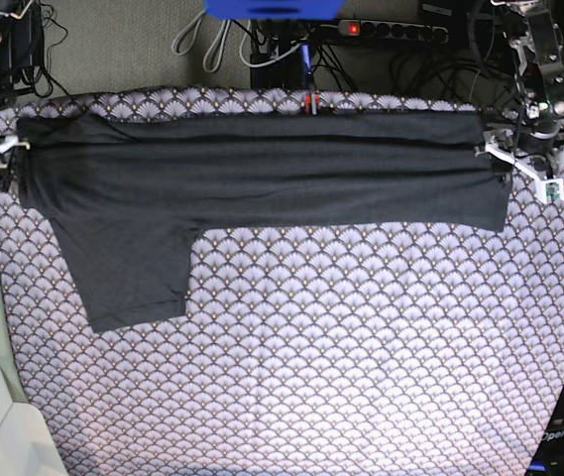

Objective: Fold the T-shirt properly
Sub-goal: 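Lower the fold onto the shirt and open both grippers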

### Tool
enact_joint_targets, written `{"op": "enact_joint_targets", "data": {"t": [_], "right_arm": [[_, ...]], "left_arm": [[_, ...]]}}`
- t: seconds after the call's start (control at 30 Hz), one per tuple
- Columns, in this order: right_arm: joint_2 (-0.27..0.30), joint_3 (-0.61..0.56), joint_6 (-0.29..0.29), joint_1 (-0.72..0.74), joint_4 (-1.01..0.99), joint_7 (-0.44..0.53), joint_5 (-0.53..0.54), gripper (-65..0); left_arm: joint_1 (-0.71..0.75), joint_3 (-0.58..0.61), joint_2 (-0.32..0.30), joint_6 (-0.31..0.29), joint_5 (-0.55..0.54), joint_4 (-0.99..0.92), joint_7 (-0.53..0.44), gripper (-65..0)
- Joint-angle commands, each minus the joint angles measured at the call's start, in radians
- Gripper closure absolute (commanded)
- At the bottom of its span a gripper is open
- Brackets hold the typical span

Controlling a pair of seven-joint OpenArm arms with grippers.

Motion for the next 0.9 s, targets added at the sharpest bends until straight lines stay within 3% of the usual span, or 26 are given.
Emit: {"op": "enact_joint_targets", "data": {"t": [0.0, 0.13, 0.3, 0.53, 0.67, 0.87], "right_arm": [[0.027, 0.007, -0.006, 0.025, 0.016, 0.030, 0.014, -36.0], [0.030, -0.041, -0.006, 0.107, 0.003, 0.025, 0.012, -36.1], [0.035, -0.213, -0.006, 0.254, -0.027, -0.065, 0.012, -36.1], [0.041, -0.424, -0.006, 0.559, -0.319, -0.085, 0.012, -36.1], [0.041, -0.449, -0.006, 0.751, -0.580, -0.068, 0.012, -36.1], [0.050, -0.451, -0.006, 0.851, -0.779, 0.036, 0.011, -36.1]], "left_arm": [[0.008, 0.003, -0.002, -0.002, -0.006, 0.001, 0.077, -40.5], [0.008, 0.003, -0.002, -0.002, -0.006, 0.001, 0.078, -40.5], [0.008, 0.006, 0.001, -0.002, -0.006, 0.001, 0.078, -40.5], [0.008, 0.004, 0.004, -0.002, -0.006, 0.057, 0.084, -40.8], [0.014, 0.006, 0.006, -0.002, -0.006, 0.080, 0.084, -40.8], [0.017, 0.004, 0.007, -0.001, -0.006, 0.071, 0.086, -40.8]]}}
